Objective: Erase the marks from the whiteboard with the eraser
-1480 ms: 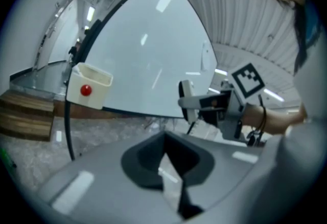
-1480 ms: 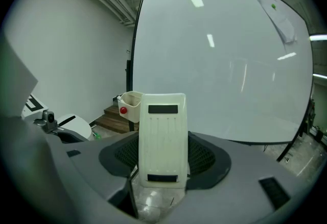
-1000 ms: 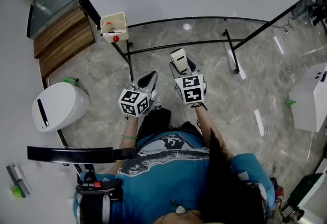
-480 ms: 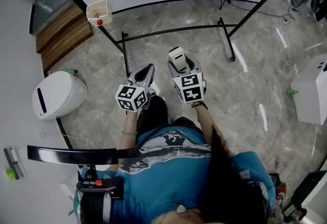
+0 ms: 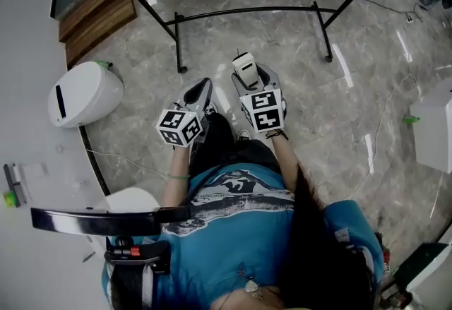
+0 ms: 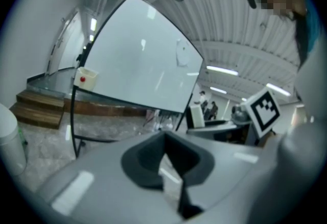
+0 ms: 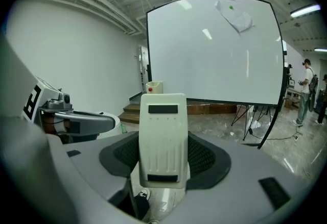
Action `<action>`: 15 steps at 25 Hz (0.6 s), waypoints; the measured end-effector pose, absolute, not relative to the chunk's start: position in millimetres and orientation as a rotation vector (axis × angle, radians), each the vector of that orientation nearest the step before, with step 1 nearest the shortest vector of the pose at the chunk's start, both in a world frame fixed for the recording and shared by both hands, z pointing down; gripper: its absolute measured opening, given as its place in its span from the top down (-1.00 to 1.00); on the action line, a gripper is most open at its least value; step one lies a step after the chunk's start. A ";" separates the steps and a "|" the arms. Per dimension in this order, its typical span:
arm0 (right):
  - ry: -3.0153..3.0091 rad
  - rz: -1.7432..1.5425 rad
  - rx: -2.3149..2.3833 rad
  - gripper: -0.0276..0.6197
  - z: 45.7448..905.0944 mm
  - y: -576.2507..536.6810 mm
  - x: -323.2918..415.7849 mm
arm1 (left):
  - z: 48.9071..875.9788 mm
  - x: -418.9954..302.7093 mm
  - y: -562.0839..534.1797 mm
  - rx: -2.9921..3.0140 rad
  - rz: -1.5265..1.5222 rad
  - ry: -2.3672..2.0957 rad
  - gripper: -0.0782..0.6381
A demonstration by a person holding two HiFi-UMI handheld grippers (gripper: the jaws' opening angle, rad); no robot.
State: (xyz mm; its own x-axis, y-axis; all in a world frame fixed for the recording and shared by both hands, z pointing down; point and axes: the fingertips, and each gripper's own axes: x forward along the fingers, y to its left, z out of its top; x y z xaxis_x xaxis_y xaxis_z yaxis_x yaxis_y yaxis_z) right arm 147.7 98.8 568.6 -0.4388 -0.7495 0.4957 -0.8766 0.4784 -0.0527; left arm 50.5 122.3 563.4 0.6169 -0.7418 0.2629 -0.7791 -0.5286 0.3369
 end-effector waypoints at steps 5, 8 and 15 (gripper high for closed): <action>-2.340 0.437 1.317 0.10 571.6 127.3 139.4 | 559.3 46.1 148.9 2.420 0.115 -1.224 0.77; -2.336 0.443 1.300 0.10 575.2 139.0 131.0 | 563.3 37.4 161.5 2.406 0.123 -1.230 0.77; -2.324 0.479 1.283 0.10 579.6 173.6 105.9 | 570.4 13.9 196.8 2.401 0.150 -1.214 0.77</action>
State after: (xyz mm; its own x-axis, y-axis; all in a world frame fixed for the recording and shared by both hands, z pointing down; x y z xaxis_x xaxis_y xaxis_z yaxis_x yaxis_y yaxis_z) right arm 105.9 173.6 579.6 -0.4725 -0.7037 0.5306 -0.8561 0.5094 -0.0868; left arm 13.9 196.8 570.4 0.6079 -0.7395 0.2890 -0.7877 -0.5158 0.3369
